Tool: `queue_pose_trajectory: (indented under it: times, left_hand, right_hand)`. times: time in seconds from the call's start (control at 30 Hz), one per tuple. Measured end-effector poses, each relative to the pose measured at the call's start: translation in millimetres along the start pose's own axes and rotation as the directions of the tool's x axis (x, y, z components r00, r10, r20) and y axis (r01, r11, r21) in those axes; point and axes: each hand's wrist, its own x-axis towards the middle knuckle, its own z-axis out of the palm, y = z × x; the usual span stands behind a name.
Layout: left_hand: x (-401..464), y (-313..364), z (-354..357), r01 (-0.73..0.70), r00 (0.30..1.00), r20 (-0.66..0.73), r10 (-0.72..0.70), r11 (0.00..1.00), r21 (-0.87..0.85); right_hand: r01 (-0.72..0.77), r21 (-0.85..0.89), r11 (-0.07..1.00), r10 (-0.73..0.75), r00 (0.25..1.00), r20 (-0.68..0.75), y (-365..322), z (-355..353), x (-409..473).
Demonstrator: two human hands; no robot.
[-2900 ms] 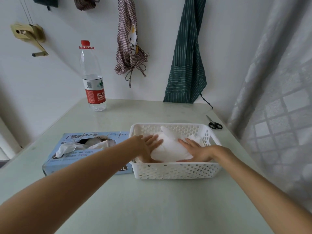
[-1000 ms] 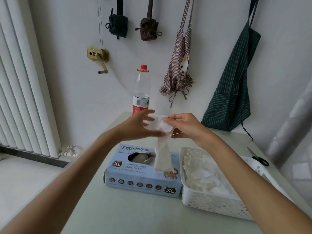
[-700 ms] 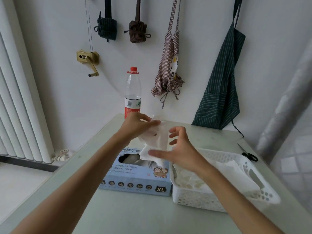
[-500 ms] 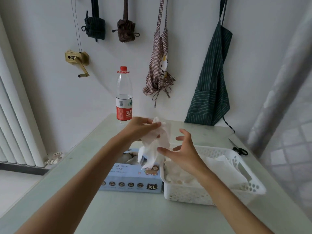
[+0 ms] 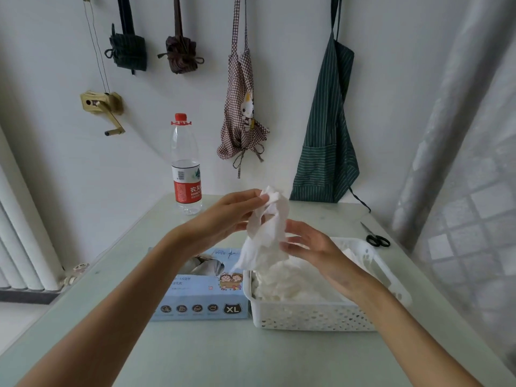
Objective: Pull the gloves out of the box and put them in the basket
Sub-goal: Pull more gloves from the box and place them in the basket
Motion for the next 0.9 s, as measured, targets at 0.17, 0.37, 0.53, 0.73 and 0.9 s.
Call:
queue_pose_trajectory:
  times: [0.17,0.37,0.53,0.73,0.9]
  left_hand:
    - [1.6,4.4,3.7,0.006,0.999,-0.038,-0.009,0.995,-0.100]
    - [-4.9,-8.5,-10.5,0.068,0.980,-0.195,-0.046,0.992,0.105]
    - [-3.9,-37.6,-22.0,0.155,0.976,-0.188,-0.114,0.962,0.225]
    - [8.0,-53.4,-18.4,0.112,0.976,-0.216,0.002,0.850,0.515]
    - [25.4,-40.0,-1.7,-0.083,0.993,0.119,0.008,0.766,0.637]
  right_hand:
    - [0.070,-0.052,0.996,-0.075,0.994,-0.085,-4.6,-0.7,-3.8]
    - [0.098,-0.016,0.995,-0.099,0.976,-0.196,-20.7,-32.0,-7.9]
    - [0.027,-0.195,0.981,-0.030,0.999,-0.014,-43.0,-60.3,0.1]
    - [0.061,-0.416,0.907,-0.060,0.998,0.014,-51.0,-59.2,16.4]
    - [0.076,-0.460,0.885,-0.039,0.995,0.088,-55.9,-50.3,20.7]
